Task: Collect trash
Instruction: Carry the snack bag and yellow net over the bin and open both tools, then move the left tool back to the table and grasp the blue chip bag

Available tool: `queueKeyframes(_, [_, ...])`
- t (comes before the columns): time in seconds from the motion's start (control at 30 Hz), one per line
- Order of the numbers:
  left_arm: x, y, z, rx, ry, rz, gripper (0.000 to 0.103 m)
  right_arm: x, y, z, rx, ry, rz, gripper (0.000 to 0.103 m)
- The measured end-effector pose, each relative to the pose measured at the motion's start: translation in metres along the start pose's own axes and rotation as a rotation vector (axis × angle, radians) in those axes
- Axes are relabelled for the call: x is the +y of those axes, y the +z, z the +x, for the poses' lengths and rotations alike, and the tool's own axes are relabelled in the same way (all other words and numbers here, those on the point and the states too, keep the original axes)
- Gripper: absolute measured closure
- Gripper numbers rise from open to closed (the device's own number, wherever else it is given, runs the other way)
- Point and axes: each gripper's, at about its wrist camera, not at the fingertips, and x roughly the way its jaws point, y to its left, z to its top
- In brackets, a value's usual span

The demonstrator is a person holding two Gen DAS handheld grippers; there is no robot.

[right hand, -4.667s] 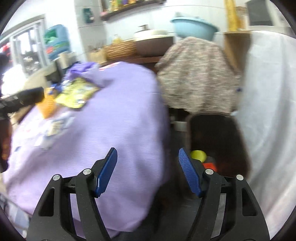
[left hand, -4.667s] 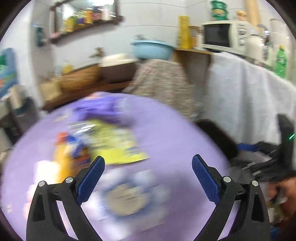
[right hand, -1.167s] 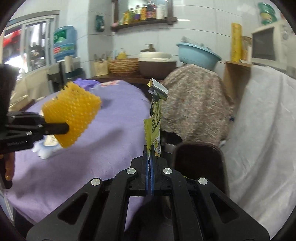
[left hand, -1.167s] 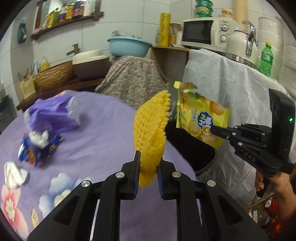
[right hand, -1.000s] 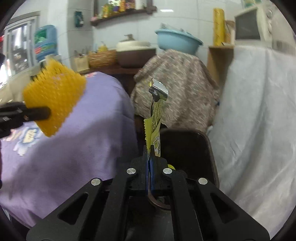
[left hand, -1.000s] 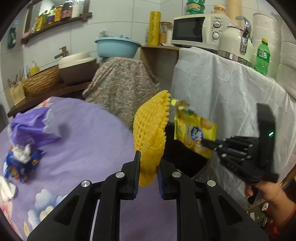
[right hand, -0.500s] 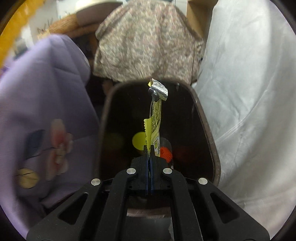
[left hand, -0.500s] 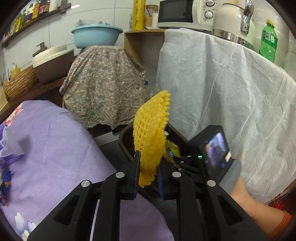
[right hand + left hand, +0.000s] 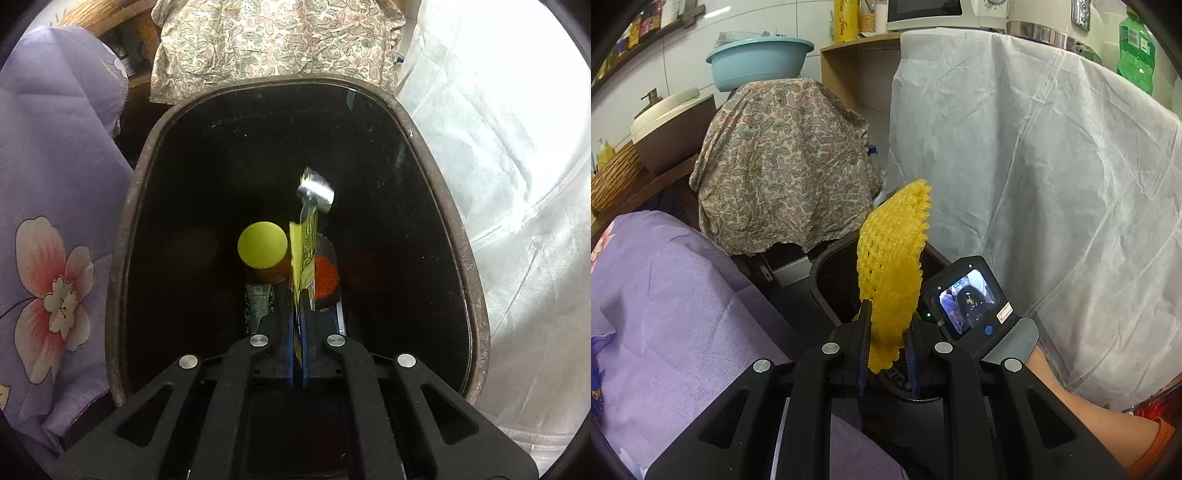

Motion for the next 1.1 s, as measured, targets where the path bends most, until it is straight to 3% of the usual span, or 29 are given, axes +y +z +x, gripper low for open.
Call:
queueKeyframes(0.1, [0.001,0.002,0.010,0.023,-0.022,-0.026,0.086,0.000,-0.003,-0.002,-0.005,-0.011,-0.002,0.086])
queueKeyframes(0.17, [0.000,0.003,0.015,0.031,-0.022,-0.032,0.086,0.001,-0.005,-0.005,-0.021,-0.020,0.000,0.057])
queueKeyframes(0.23, [-0.001,0.005,0.020,0.039,-0.014,-0.029,0.086,0.002,-0.008,-0.008,-0.046,-0.033,-0.009,0.049])
queueKeyframes(0.67, [-0.004,0.026,0.070,0.128,0.015,-0.051,0.086,0.001,-0.020,-0.020,-0.102,-0.026,-0.018,0.049])
queueKeyframes(0.97, [0.010,0.037,0.123,0.251,-0.052,-0.179,0.086,0.000,-0.045,-0.038,-0.142,-0.024,-0.009,0.049])
queueKeyframes(1.03, [0.010,0.037,0.128,0.257,-0.048,-0.189,0.083,-0.003,-0.051,-0.043,-0.150,-0.019,0.008,0.048])
queueKeyframes(1.07, [0.009,0.038,0.131,0.260,-0.041,-0.187,0.079,-0.004,-0.054,-0.044,-0.154,-0.015,0.010,0.046])
queueKeyframes(1.1, [0.008,0.038,0.133,0.261,-0.029,-0.183,0.067,-0.005,-0.056,-0.047,-0.158,-0.012,0.013,0.045])
